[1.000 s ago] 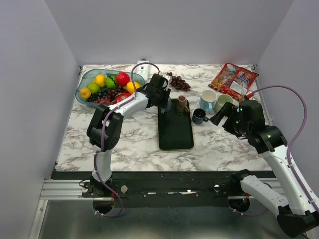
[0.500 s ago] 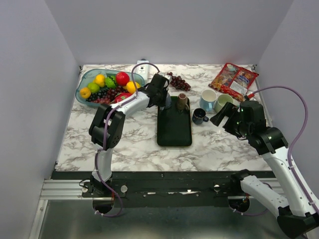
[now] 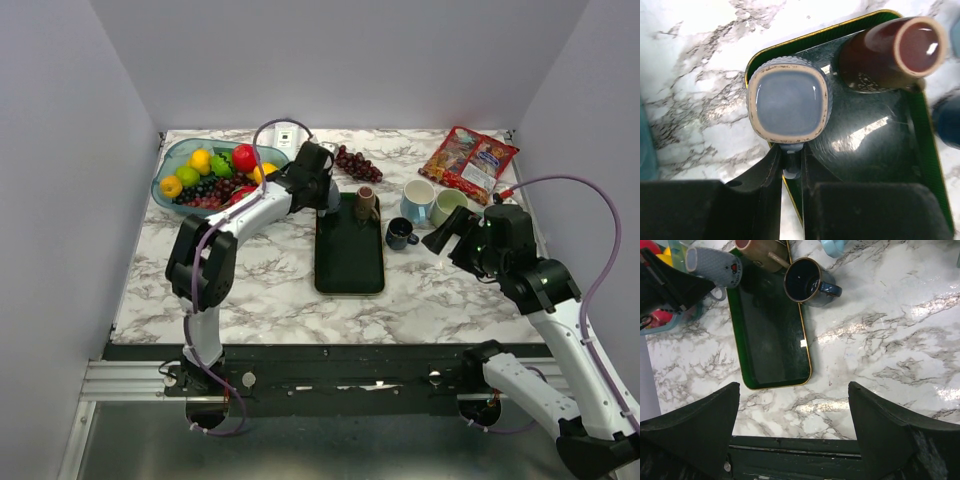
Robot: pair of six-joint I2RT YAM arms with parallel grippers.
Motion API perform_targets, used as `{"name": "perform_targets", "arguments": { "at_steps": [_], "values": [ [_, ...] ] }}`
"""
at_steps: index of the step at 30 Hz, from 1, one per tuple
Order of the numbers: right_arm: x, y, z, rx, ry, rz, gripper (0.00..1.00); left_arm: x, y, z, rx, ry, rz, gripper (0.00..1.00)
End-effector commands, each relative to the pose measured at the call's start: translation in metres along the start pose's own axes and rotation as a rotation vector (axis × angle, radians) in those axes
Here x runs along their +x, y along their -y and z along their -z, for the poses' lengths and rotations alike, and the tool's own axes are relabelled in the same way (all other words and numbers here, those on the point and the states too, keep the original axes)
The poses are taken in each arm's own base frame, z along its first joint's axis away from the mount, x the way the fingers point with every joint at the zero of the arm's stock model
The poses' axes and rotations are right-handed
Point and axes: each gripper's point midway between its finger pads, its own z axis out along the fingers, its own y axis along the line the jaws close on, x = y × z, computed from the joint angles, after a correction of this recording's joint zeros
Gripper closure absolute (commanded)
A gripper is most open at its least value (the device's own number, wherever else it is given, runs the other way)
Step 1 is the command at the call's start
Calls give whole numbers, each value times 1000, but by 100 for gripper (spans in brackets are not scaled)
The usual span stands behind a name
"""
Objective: Turn the mug right side up
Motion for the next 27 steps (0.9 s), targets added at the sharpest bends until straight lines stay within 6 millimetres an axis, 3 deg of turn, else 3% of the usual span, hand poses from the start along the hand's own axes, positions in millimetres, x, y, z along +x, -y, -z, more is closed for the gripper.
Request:
{"name": "perform_targets", "arguments": {
  "at_steps": [1,4,5,9,10,11,12,14,15,16,18,22,27],
  "values": [
    [2,-13,1,-74,-6,-14,6,-60,22,74,100,179,41,100],
    [0,-34,4,-182,-8,-11,5,-79,48,117,242,245,35,100],
    [-1,-42,6,-226,-3,-7,5,-87,57,139,292,281,51,100],
    [-1,-88,15,-485,-27,4,5,-110,93,203,507,379,114,100],
    [-11,-105,20,-569,8,6,5,-113,99,216,556,396,132,100],
    [-8,-111,18,-612,-4,-3,5,-110,110,235,631,405,138,100],
    [-4,-124,21,-684,-49,-28,5,-121,120,254,712,449,191,100],
    [-18,-149,31,-827,-6,-34,5,-117,130,282,822,479,236,100],
    [-16,-157,38,-884,-38,-56,5,-130,136,304,893,562,239,100],
    [-30,-172,46,-961,16,-41,5,-131,141,316,949,556,302,100],
    [-40,-183,55,-1007,44,-19,5,-134,145,340,1023,617,324,100],
    [-69,-209,86,-1094,128,55,5,-139,148,368,1085,665,400,100],
    [-83,-224,97,-1164,162,63,6,-151,154,392,1173,677,466,100]
  ]
}}
